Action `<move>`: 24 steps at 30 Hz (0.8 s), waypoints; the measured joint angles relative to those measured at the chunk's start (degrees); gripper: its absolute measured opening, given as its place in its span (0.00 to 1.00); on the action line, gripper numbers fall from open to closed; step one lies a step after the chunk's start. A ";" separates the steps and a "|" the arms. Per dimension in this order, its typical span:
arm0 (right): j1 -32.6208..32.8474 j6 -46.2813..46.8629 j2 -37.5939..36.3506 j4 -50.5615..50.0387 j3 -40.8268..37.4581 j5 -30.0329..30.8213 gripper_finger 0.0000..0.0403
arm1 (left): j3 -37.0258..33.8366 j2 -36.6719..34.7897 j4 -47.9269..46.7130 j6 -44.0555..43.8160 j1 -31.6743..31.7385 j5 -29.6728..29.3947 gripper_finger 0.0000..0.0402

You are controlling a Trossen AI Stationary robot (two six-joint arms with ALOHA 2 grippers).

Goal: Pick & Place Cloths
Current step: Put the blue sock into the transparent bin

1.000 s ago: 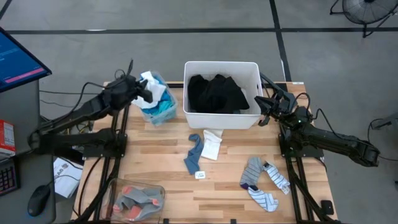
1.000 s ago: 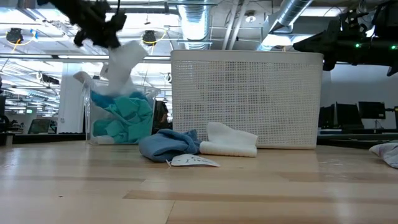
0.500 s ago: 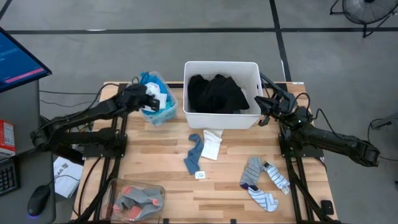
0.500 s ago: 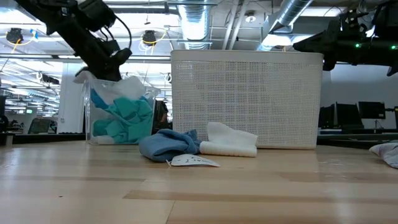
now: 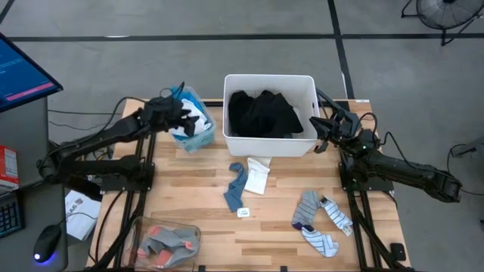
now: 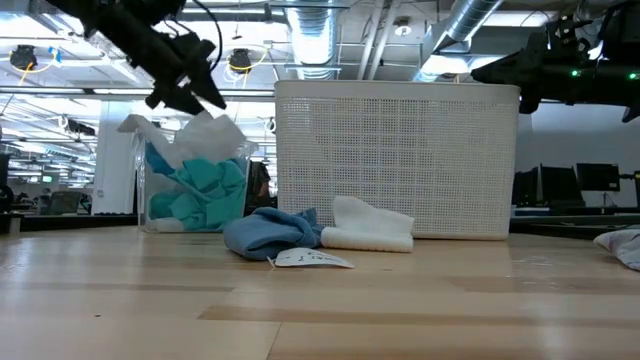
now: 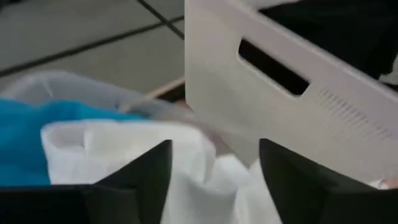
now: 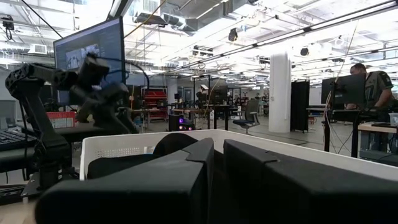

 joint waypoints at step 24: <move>0.01 -0.01 0.00 0.01 0.01 0.02 0.09 | 9.19 12.42 2.98 -0.08 -47.57 -9.70 0.60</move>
